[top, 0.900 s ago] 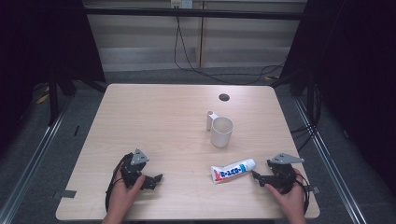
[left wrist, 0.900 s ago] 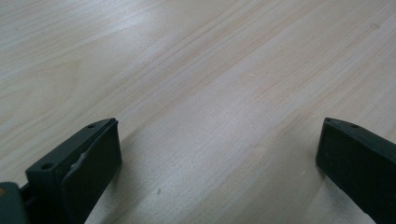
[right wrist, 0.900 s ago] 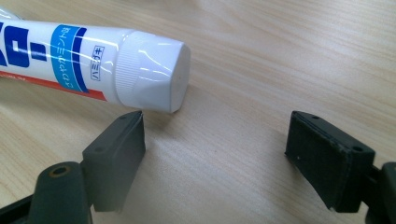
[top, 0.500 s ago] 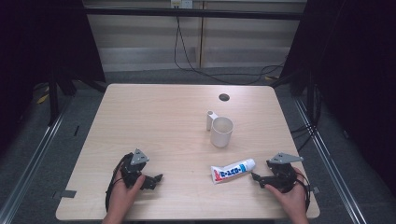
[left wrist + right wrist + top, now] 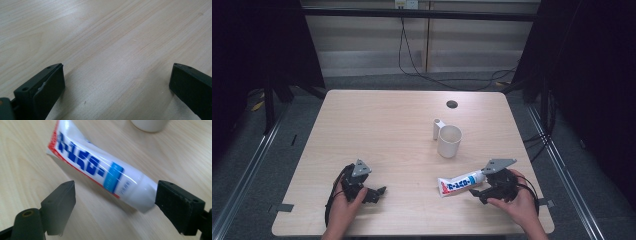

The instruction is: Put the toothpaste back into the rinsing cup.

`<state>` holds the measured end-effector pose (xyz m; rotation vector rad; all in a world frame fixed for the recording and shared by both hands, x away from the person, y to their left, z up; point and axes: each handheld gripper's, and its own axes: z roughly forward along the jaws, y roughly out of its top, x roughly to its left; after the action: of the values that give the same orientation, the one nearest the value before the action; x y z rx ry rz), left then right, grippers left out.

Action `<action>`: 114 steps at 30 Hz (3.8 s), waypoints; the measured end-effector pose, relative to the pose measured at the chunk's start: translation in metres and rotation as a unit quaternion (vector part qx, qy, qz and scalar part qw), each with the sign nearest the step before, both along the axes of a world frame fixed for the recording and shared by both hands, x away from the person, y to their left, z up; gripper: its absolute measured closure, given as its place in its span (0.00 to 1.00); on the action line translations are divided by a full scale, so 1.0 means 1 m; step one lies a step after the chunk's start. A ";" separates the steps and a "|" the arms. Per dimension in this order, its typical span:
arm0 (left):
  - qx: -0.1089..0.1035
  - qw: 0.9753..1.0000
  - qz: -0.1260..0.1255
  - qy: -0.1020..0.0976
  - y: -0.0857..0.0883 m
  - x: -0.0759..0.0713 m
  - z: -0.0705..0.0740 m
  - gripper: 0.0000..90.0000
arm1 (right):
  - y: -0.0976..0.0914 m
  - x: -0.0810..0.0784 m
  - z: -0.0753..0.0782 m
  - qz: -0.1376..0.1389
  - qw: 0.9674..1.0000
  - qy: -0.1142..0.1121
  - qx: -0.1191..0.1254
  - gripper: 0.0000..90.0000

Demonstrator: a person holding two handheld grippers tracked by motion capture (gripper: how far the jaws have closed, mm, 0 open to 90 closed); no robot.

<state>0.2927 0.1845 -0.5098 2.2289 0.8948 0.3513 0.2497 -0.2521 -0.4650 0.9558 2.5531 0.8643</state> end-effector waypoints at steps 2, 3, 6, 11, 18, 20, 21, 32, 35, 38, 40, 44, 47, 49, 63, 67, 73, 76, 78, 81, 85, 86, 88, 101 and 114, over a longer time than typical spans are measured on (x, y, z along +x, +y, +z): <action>0.002 1.000 0.000 0.000 0.000 0.000 0.000 0.00 | 0.009 0.003 0.004 0.020 1.000 0.002 -0.012 0.18; 0.001 1.000 0.000 0.000 0.000 0.000 0.000 0.00 | 0.016 0.004 0.007 0.031 0.999 0.003 -0.019 0.18; 0.002 1.000 0.000 0.000 0.000 0.000 0.000 0.00 | 0.023 0.006 0.009 0.042 0.999 0.006 -0.022 0.18; 0.002 1.000 0.000 0.000 0.000 0.000 0.000 0.00 | 0.034 0.012 0.010 0.069 0.997 0.008 -0.039 0.18; 0.002 1.000 0.000 0.000 0.000 0.000 0.000 0.00 | 0.048 0.016 0.009 0.101 0.993 0.016 -0.066 0.20; 0.001 1.000 0.000 0.000 0.000 0.000 0.000 0.00 | 0.051 0.017 0.008 0.105 0.992 0.013 -0.068 0.21; 0.002 1.000 0.000 0.000 0.000 0.000 0.000 0.00 | 0.052 0.018 0.008 0.110 0.991 0.016 -0.070 0.21; 0.000 1.000 0.000 0.000 0.000 0.000 0.000 0.00 | 0.065 0.022 0.004 0.130 0.987 0.026 -0.087 0.22; 0.002 1.000 0.000 0.000 0.000 0.000 0.000 0.00 | 0.069 0.023 0.000 0.140 0.985 0.029 -0.099 0.22; 0.002 1.000 0.000 0.001 0.000 0.000 0.000 0.00 | 0.070 0.024 -0.001 0.144 0.984 0.029 -0.101 0.23; 0.000 1.000 0.000 0.000 0.000 0.000 0.000 0.00 | 0.072 0.024 -0.001 0.143 0.984 0.031 -0.106 0.24; 0.002 1.000 0.000 0.001 0.000 0.000 0.000 0.00 | 0.076 0.028 -0.003 0.155 0.980 0.032 -0.119 0.29; 0.002 1.000 0.000 0.001 0.000 0.000 0.000 0.00 | 0.079 0.029 -0.004 0.160 0.979 0.035 -0.123 0.30; 0.002 1.000 0.000 0.001 0.000 0.000 0.000 0.00 | 0.081 0.030 -0.005 0.166 0.977 0.035 -0.127 0.31; 0.002 1.000 0.000 0.001 0.000 0.000 0.000 0.00 | 0.097 0.036 -0.005 0.190 0.962 0.027 -0.194 0.72; 0.002 1.000 0.001 0.001 0.000 0.000 0.000 0.00 | 0.097 0.036 -0.002 0.185 0.964 0.027 -0.189 0.74; 0.002 1.000 0.001 0.001 0.000 0.000 0.000 0.00 | 0.084 0.037 0.007 0.157 0.980 0.012 -0.121 0.74; 0.002 1.000 0.001 0.001 0.000 0.000 0.000 0.00 | 0.078 0.037 0.011 0.147 0.985 0.003 -0.093 0.74; 0.002 1.000 0.001 0.001 0.000 0.000 0.000 0.00 | 0.074 0.037 0.014 0.140 0.987 -0.002 -0.074 0.74; 0.002 1.000 0.001 0.001 0.000 0.000 0.000 0.00 | 0.065 0.037 0.018 0.119 0.992 -0.011 -0.038 0.74; 0.001 1.000 0.001 0.001 0.000 0.000 0.000 0.00 | 0.058 0.037 0.022 0.100 0.995 -0.020 -0.006 0.74; 0.001 1.000 0.001 0.001 0.000 0.000 0.000 0.00 | 0.056 0.037 0.024 0.097 0.995 -0.020 -0.002 0.74; 0.002 1.000 0.001 0.001 0.000 0.000 0.000 0.00 | 0.053 0.037 0.025 0.091 0.995 -0.025 0.014 0.74; 0.002 1.000 0.001 0.001 0.000 0.000 0.000 0.00 | 0.042 0.036 0.034 0.061 0.994 -0.043 0.081 0.74; 0.002 1.000 0.001 0.001 0.000 0.000 0.000 0.00 | 0.031 0.039 0.043 0.034 0.987 -0.058 0.145 0.74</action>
<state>0.2926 0.1845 -0.5096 2.2317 0.8984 0.3517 0.2890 -0.2210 -0.4221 0.8698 2.4162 1.2982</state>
